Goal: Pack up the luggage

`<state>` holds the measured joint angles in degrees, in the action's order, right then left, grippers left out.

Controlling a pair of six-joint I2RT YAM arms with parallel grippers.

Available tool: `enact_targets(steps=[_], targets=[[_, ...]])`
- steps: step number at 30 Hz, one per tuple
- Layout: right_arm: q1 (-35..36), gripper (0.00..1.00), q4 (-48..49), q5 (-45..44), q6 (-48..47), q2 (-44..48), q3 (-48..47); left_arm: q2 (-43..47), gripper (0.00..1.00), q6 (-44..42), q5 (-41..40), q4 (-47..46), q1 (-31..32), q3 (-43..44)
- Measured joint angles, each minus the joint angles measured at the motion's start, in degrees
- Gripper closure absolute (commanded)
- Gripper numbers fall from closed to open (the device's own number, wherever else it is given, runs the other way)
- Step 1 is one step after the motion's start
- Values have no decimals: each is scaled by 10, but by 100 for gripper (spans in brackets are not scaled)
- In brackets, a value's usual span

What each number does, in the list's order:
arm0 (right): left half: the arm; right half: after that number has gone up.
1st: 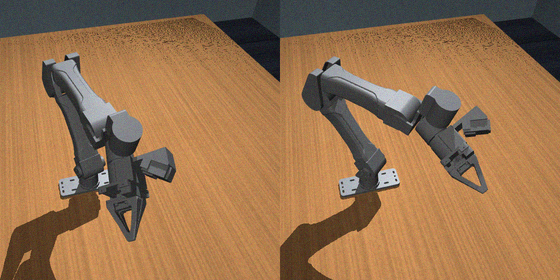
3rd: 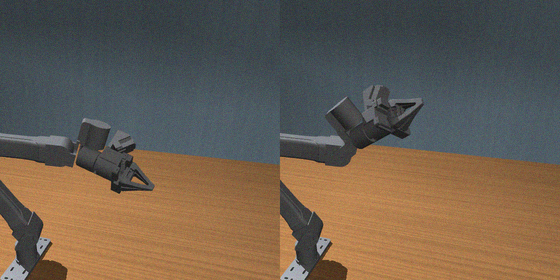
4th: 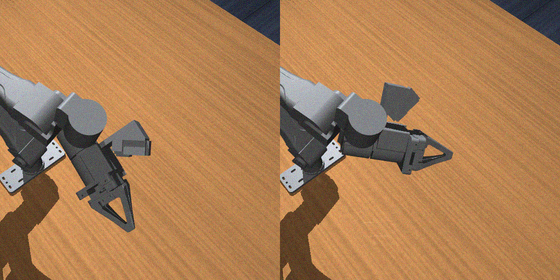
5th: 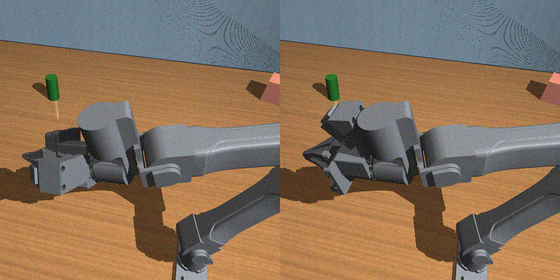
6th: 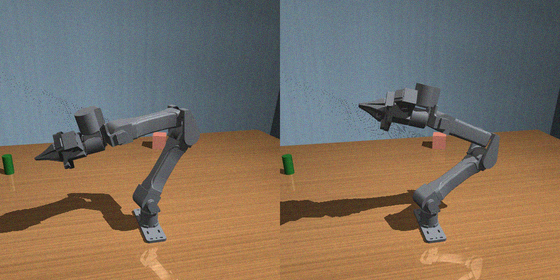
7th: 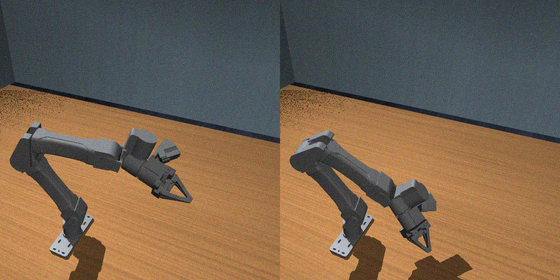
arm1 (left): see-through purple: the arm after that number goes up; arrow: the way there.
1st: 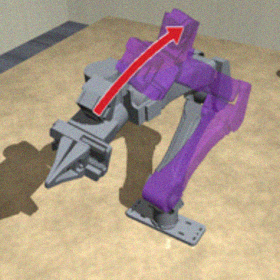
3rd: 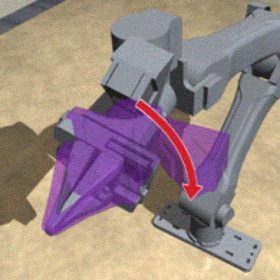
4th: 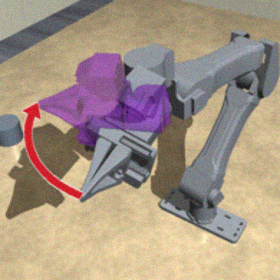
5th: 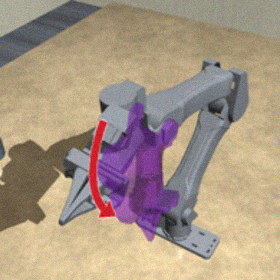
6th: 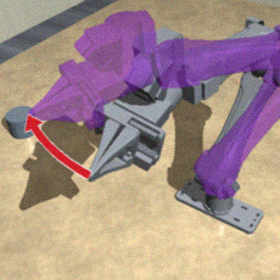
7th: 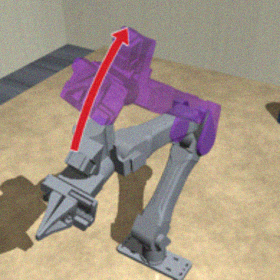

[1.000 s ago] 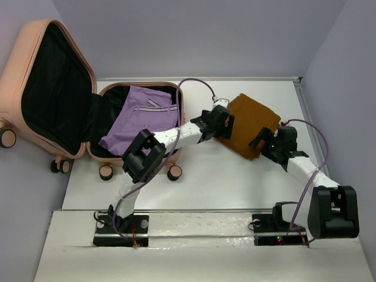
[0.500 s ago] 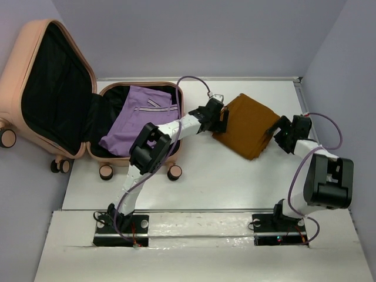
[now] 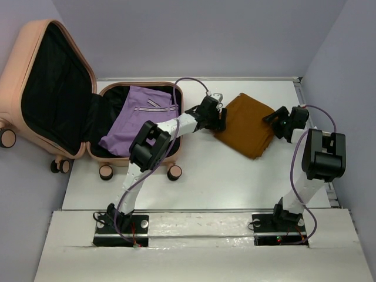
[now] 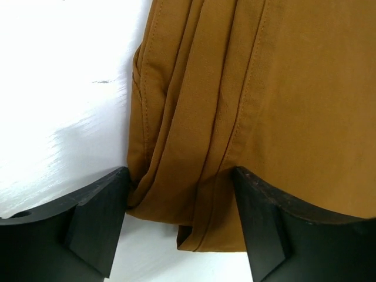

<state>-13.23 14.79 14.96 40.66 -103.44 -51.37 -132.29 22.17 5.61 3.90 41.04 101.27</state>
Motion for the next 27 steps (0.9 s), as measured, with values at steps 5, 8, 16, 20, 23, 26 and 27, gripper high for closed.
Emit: enact_targets(steps=[5, 8, 16, 20, 23, 26, 27], targets=[[-6, 48, 17, 20, 17, -19, -5, 0, 45, 9, 27, -25, -7, -13], [-9, 88, 26, 41, 23, -33, -10, -2, 76, 17, 49, -42, -8, -22], [-15, 93, 110, 93, 58, -50, 17, 8, 94, 33, 79, -96, -8, -62], [-19, 93, 187, 136, 93, -47, 62, 44, 94, 37, 81, -99, -9, -108], [-16, 93, 197, 164, 108, -21, 81, 79, 94, 37, 80, -74, -9, -136], [-3, 93, 189, 183, 114, 30, 83, 113, 94, 39, 83, -52, -8, -147], [4, 93, 185, 187, 113, 51, 82, 123, 94, 40, 87, -47, -10, -147]])
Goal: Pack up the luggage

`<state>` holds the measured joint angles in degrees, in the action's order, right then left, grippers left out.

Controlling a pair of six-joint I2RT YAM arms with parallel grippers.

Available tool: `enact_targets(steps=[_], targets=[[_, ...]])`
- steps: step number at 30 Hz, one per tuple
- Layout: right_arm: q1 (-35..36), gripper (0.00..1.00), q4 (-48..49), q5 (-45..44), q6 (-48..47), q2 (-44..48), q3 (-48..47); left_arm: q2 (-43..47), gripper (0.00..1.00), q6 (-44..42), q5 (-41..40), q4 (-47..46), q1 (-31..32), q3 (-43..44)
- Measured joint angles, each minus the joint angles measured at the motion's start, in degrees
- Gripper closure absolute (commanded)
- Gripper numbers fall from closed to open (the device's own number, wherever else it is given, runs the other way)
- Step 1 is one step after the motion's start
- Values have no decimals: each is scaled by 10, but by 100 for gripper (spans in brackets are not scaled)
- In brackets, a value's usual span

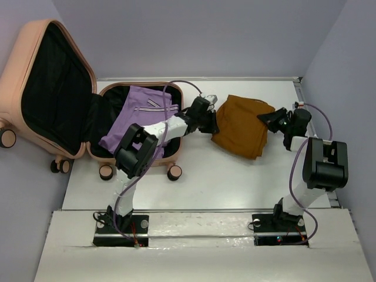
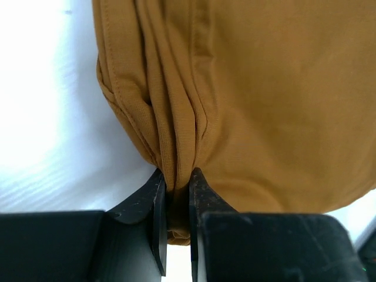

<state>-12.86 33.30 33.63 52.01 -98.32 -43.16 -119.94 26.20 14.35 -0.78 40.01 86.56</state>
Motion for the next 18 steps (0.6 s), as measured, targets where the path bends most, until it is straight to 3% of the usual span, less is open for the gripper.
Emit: enact_targets(steps=[4, 10, 14, 18], targets=[[37, 93, -26, 0, -9, 75, -29, 47, 94, 9, 19, 12, -14, 0], [115, 93, -60, -24, -18, 98, -122, 151, 94, 13, 29, 50, -60, 0], [178, 93, -77, -43, -16, 74, -210, 232, 94, 12, 38, 86, -119, -4], [255, 93, -85, -57, -7, -16, -339, 345, 94, 4, 33, 112, -218, -61]])
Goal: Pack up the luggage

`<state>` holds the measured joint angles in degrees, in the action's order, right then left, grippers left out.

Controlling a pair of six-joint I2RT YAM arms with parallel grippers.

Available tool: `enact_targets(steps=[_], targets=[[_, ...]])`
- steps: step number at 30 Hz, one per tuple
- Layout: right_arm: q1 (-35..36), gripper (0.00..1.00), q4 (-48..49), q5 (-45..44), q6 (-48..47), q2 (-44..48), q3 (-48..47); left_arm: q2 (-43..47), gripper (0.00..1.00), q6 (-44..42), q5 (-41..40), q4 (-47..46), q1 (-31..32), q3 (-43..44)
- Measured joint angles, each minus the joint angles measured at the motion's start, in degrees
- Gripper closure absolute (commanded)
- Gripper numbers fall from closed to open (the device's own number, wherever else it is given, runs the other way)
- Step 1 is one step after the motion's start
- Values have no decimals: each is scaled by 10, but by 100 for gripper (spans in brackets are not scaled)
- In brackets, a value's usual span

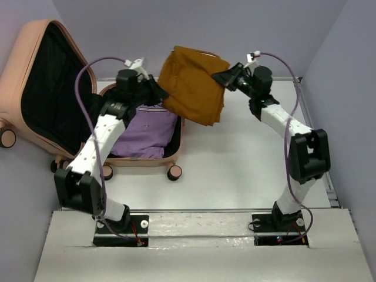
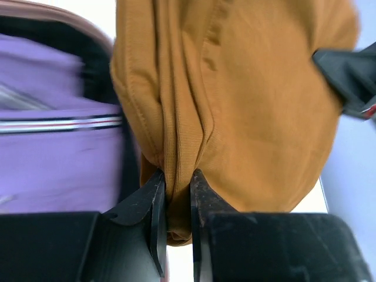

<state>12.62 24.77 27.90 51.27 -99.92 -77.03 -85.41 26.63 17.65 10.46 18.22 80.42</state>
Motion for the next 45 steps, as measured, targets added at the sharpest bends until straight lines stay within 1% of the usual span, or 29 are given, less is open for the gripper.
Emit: enact_targets(steps=[2, 5, 7, 8, 9, 10, 11, 14, 15, 17, 20, 22, 25, 27, 31, 34, 35, 37, 40, 42, 45], targets=[[52, 93, -5, -7, 7, -62, -68, 70, 94, -7, -1, 16, -62, -42], [113, 92, -24, -11, 13, -130, -131, 138, 94, -22, -19, 47, -124, -80], [156, 65, -50, -20, 12, -185, -188, 182, 64, -39, -58, 76, -159, -115], [175, 35, -61, -24, 10, -211, -213, 192, 48, -46, -76, 89, -172, -126], [195, 21, -81, -33, -1, -236, -237, 197, 17, -52, -92, 97, -184, -137], [207, 6, -101, -39, -4, -256, -260, 199, 2, -61, -116, 105, -198, -150], [217, 0, -122, -42, -14, -279, -284, 198, 1, -70, -140, 108, -209, -158], [247, 0, -218, -52, -65, -356, -388, 195, 1, -71, -223, 115, -233, -173], [253, 0, -250, -53, -81, -378, -423, 198, 1, -71, -238, 117, -235, -173], [258, 0, -307, -65, -116, -398, -462, 220, 1, -70, -250, 121, -234, -172], [254, 0, -352, -86, -155, -396, -480, 267, 1, -65, -256, 133, -228, -158], [253, 0, -369, -105, -181, -384, -477, 318, 1, -59, -266, 145, -213, -141], [253, 0, -393, -145, -225, -339, -444, 400, 1, -55, -295, 163, -199, -125], [249, 0, -402, -173, -250, -298, -411, 446, 1, -53, -332, 180, -198, -123], [246, 0, -410, -224, -294, -217, -356, 536, 1, -48, -424, 238, -198, -119], [244, 2, -406, -241, -315, -160, -314, 563, 1, -43, -508, 279, -198, -119], [244, 2, -402, -244, -321, -139, -295, 564, 1, -42, -524, 286, -198, -120], [244, 2, -392, -245, -329, -94, -248, 564, 1, -43, -585, 304, -198, -130], [244, 3, -375, -240, -339, -27, -181, 556, 2, -57, -652, 309, -198, -154], [244, 3, -364, -230, -344, 7, -142, 526, 2, -76, -698, 296, -198, -160], [244, 3, -355, -222, -354, 45, -100, 454, 2, -91, -733, 268, -209, -159]])
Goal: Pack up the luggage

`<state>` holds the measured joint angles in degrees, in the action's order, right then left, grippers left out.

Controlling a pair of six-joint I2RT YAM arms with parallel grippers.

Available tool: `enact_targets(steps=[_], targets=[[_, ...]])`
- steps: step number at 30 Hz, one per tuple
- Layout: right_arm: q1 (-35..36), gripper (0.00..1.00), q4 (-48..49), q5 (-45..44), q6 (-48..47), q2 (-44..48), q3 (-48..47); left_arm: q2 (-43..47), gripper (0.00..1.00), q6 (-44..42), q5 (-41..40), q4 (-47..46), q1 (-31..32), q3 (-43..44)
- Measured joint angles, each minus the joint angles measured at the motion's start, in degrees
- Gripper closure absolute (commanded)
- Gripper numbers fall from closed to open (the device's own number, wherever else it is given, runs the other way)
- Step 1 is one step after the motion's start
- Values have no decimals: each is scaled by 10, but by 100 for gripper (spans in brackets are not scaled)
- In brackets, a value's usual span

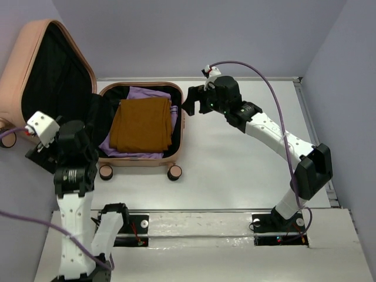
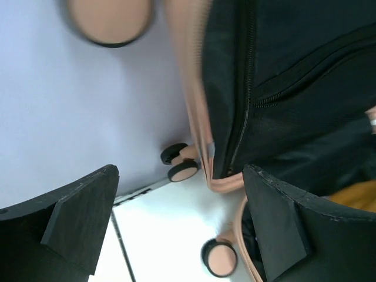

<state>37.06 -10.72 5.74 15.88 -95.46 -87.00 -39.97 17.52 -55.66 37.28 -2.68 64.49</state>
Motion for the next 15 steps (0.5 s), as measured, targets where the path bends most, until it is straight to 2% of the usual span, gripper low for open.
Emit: enact_targets(steps=[4, 7, 9, 10, 12, 13, 15], targets=[[-6, 3, 11, 11, -5, 17, 26, -96, 4, -24, 13, -41, -61, 0], [-11, 3, 13, 27, -5, 17, 30, -154, 14, -30, 26, -50, -97, 8], [-11, 3, 19, 33, -5, 17, 35, -185, 42, -32, 35, -47, -110, 35], [-11, 4, 19, 33, -5, 17, 37, -196, 53, -32, 38, -48, -113, 49], [-12, 4, 21, 34, -5, 17, 40, -212, 85, -31, 42, -40, -117, 86], [-12, 4, 21, 34, -5, 17, 41, -213, 94, -33, 43, -41, -119, 97], [-12, 4, 22, 36, -5, 14, 42, -205, 94, -30, 56, -54, -116, 108]])
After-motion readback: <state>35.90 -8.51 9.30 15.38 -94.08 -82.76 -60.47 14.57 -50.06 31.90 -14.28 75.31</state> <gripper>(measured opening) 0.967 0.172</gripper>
